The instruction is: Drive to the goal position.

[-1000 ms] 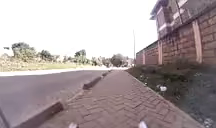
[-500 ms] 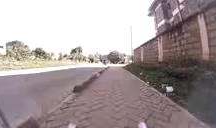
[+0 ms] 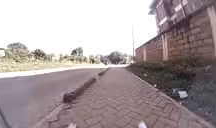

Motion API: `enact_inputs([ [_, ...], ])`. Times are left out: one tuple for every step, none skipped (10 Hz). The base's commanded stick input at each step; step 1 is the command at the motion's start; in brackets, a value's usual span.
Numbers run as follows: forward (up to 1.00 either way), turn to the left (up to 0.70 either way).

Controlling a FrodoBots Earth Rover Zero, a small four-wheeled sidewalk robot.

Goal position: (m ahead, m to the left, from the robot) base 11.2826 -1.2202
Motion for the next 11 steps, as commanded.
enact_inputs([
  [1.0, -0.13],
  [1.0, 0.0],
  [1.0, 0.0],
  [1.0, 0.0],
  [1.0, 0.0],
  [1.0, 0.0],
  [1.0, 0.0],
  [1.0, 0.0],
  [1.0, 0.0],
  [1.0, 0.0],
  [1.0, -0.24],
])
